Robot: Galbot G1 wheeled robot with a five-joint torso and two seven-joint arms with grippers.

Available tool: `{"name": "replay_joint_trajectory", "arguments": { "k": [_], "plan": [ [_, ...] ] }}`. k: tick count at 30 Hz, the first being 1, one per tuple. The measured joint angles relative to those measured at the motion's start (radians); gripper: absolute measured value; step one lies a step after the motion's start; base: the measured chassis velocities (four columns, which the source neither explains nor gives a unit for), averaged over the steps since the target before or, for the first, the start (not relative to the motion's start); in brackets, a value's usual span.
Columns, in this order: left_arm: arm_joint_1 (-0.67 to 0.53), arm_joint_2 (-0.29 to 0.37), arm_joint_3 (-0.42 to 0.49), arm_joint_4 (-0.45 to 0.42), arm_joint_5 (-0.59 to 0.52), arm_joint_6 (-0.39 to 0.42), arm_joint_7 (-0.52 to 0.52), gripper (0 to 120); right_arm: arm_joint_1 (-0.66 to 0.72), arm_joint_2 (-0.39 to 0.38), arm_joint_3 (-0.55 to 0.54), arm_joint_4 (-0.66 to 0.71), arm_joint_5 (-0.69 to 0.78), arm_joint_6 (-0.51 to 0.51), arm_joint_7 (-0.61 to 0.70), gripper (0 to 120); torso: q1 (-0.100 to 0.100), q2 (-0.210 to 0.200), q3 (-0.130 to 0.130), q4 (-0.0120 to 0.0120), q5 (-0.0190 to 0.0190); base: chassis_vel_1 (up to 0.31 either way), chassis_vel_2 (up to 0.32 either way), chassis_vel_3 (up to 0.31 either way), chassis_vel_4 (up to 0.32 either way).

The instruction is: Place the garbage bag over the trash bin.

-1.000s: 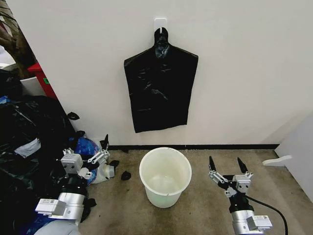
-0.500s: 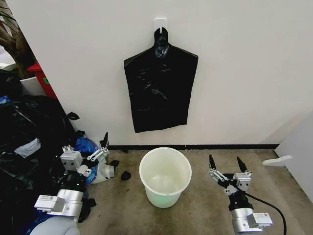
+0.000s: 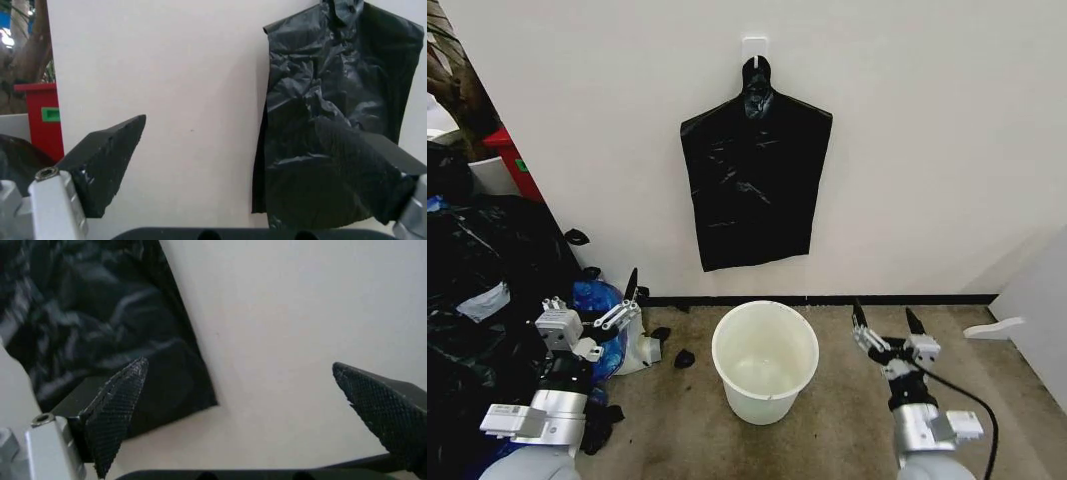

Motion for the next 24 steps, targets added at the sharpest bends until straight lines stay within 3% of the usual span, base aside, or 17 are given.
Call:
{"name": "replay_joint_trajectory", "arguments": {
  "k": [6, 14, 15, 16, 18, 20, 24],
  "plan": [
    [0.000, -0.002, 0.002, -0.003, -0.018, 0.005, 0.002, 100, 0.089, -0.031, -0.047, 0.015, 0.174, -0.094, 0.047, 100, 0.000, 0.000, 0.000, 0.0002, 0.0000, 0.000, 0.000, 0.000, 0.000],
    [0.005, 0.003, 0.002, -0.008, -0.023, 0.007, 0.002, 100, 0.094, -0.034, -0.051, 0.016, 0.185, -0.100, 0.051, 100, 0.000, 0.000, 0.000, -0.0003, 0.0000, 0.000, 0.000, 0.000, 0.000],
    [0.006, 0.003, 0.002, -0.008, -0.023, 0.007, 0.003, 100, 0.106, -0.037, -0.056, 0.009, 0.193, -0.104, 0.053, 100, 0.000, 0.000, 0.000, -0.0006, 0.0000, 0.000, 0.000, 0.000, 0.000],
    [0.007, 0.002, 0.002, -0.011, -0.023, 0.007, 0.004, 100, 0.194, -0.055, -0.101, -0.072, 0.233, -0.125, 0.059, 100, 0.000, 0.000, 0.000, 0.0009, 0.0013, 0.000, 0.000, 0.000, 0.000],
    [0.006, 0.001, 0.002, -0.012, -0.023, 0.007, 0.003, 100, 0.225, -0.055, -0.112, -0.093, 0.231, -0.128, 0.062, 100, 0.000, 0.000, 0.000, 0.0000, -0.0007, 0.000, 0.000, 0.000, 0.000],
    [0.004, 0.000, 0.004, -0.012, -0.023, 0.007, 0.004, 100, 0.248, -0.051, -0.129, -0.105, 0.220, -0.132, 0.064, 100, 0.000, 0.000, 0.000, 0.0000, 0.0010, 0.000, 0.000, 0.000, 0.000],
    [0.003, 0.000, 0.005, -0.012, -0.023, 0.007, 0.004, 100, 0.262, -0.051, -0.134, -0.110, 0.212, -0.133, 0.066, 100, 0.000, 0.000, 0.000, -0.0001, -0.0001, 0.000, 0.000, 0.000, 0.000]
  ]
}}
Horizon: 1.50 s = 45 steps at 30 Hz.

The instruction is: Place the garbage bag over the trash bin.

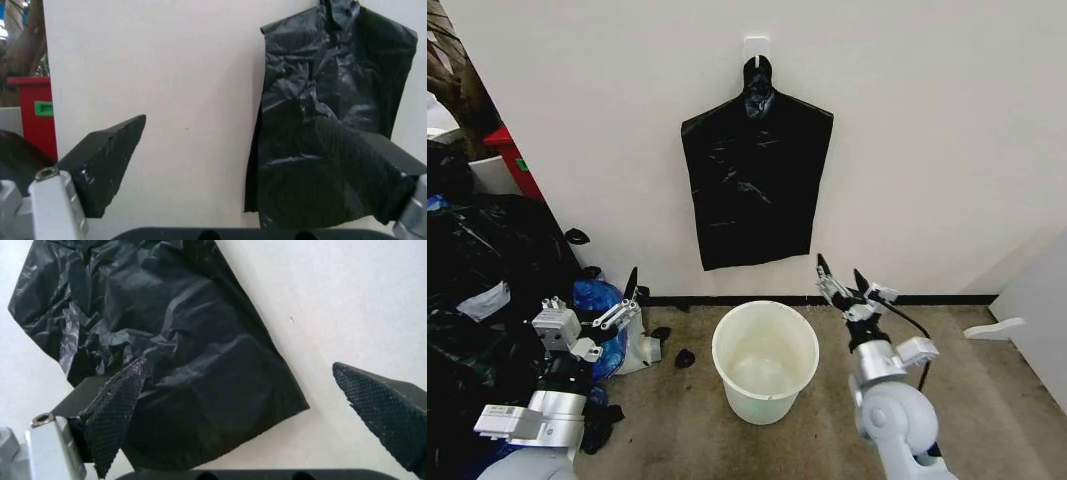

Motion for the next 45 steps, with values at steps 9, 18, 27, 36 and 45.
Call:
{"name": "replay_joint_trajectory", "arguments": {
  "k": [9, 18, 27, 36, 45],
  "plan": [
    [-0.001, 0.003, -0.001, -0.002, 0.000, 0.001, 0.002, 100, -0.005, -0.041, 0.034, -0.002, -0.025, 0.001, -0.014, 100, 0.000, 0.000, 0.000, 0.0001, 0.0003, 0.000, 0.000, 0.000, 0.000],
    [0.001, 0.009, -0.009, -0.014, -0.020, 0.011, 0.002, 100, -0.025, -0.134, 0.070, 0.023, 0.079, -0.005, 0.007, 100, 0.000, 0.000, 0.000, -0.0003, 0.0002, 0.000, 0.000, 0.000, 0.000],
    [0.031, 0.041, -0.055, -0.034, -0.066, 0.012, -0.004, 100, 0.254, -0.189, -0.008, -0.024, 0.340, -0.098, 0.106, 100, 0.000, 0.000, 0.000, 0.0002, 0.0000, 0.000, 0.000, 0.000, 0.000],
    [0.044, 0.045, -0.059, -0.054, -0.072, 0.015, -0.017, 100, 0.525, -0.085, -0.137, -0.091, 0.630, -0.146, 0.271, 100, 0.000, 0.000, 0.000, -0.0001, -0.0001, 0.000, 0.000, 0.000, 0.000],
    [0.065, 0.018, -0.060, -0.070, -0.037, 0.022, -0.020, 100, 0.749, 0.031, -0.163, -0.219, 0.775, -0.132, 0.381, 100, 0.000, 0.000, 0.000, 0.0000, -0.0001, 0.000, 0.000, 0.000, 0.000]
  ]
}}
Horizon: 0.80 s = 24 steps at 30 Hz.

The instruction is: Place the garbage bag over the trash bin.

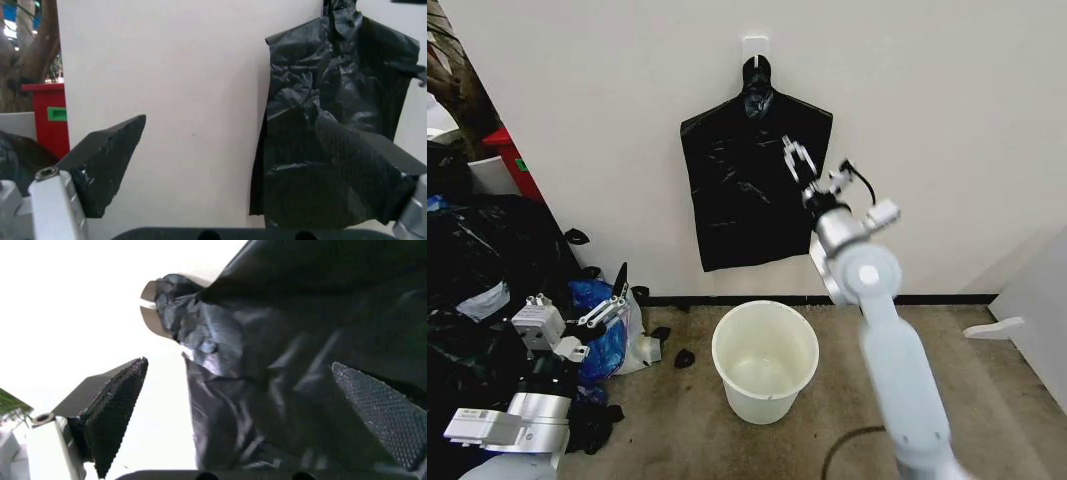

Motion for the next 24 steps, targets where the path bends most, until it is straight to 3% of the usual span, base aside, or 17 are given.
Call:
{"name": "replay_joint_trajectory", "arguments": {
  "k": [7, 24],
  "plan": [
    [0.019, -0.022, -0.012, -0.017, 0.034, 0.000, 0.005, 100, 0.069, 0.066, -0.017, -0.082, -0.005, 0.013, 0.012, 100, 0.000, 0.000, 0.000, 0.0002, 0.0002, 0.000, 0.000, 0.000, 0.000],
    [0.039, -0.048, -0.027, -0.032, 0.059, -0.005, 0.019, 100, 0.173, 0.072, -0.027, -0.135, -0.027, 0.014, 0.030, 99, 0.000, 0.000, 0.000, -0.0002, 0.0000, 0.000, 0.000, 0.000, 0.000]
  ]
}}
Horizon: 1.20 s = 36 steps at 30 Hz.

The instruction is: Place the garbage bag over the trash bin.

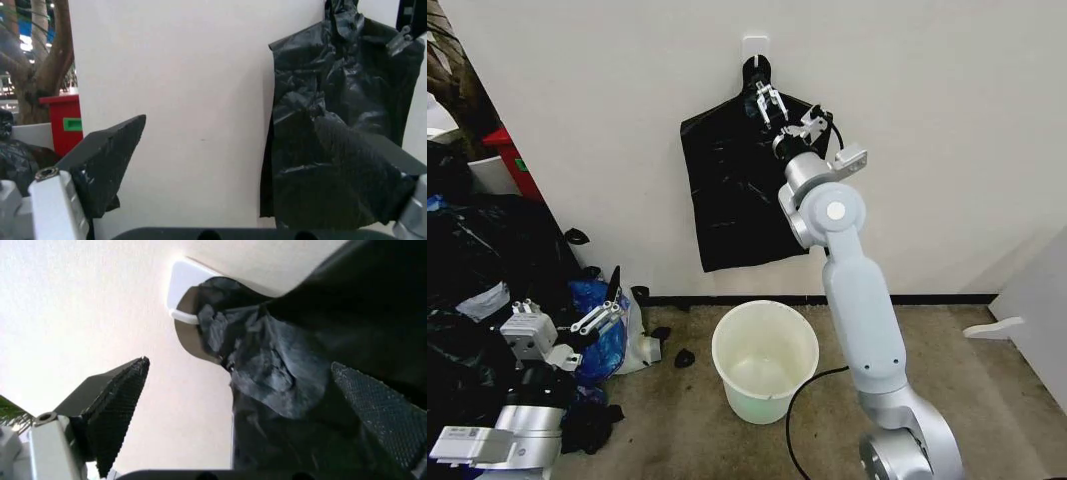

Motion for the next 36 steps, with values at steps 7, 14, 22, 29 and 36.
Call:
{"name": "replay_joint_trajectory", "arguments": {
  "k": [7, 14, 22, 29, 36],
  "plan": [
    [0.001, 0.000, 0.000, 0.000, 0.003, 0.000, 0.000, 100, 0.014, 0.001, -0.010, -0.022, -0.012, 0.000, -0.004, 89, 0.000, 0.000, 0.000, 0.0001, 0.0001, 0.000, 0.000, 0.000, 0.000],
    [0.002, 0.000, 0.000, 0.000, 0.003, 0.004, -0.001, 100, 0.023, 0.000, -0.021, -0.040, -0.025, 0.009, -0.020, 67, 0.000, 0.000, 0.000, 0.0002, 0.0001, 0.000, 0.000, 0.000, 0.000],
    [-0.001, -0.001, 0.001, 0.000, 0.001, 0.005, -0.005, 100, 0.023, -0.002, -0.024, -0.046, -0.027, 0.012, -0.027, 36, 0.000, 0.000, 0.000, 0.0002, 0.0001, 0.000, 0.000, 0.000, 0.000],
    [-0.006, 0.000, 0.009, 0.000, 0.000, 0.005, -0.005, 100, 0.004, -0.003, -0.028, -0.046, -0.036, 0.016, -0.029, 12, 0.000, 0.000, 0.000, 0.0003, 0.0001, 0.000, 0.000, 0.000, 0.000],
    [-0.009, -0.001, 0.022, 0.000, 0.001, 0.005, -0.004, 100, -0.057, -0.012, -0.030, -0.020, -0.047, 0.017, -0.031, 0, 0.000, 0.000, 0.000, 0.0003, 0.0001, 0.000, 0.000, 0.000, 0.000]
  ]
}}
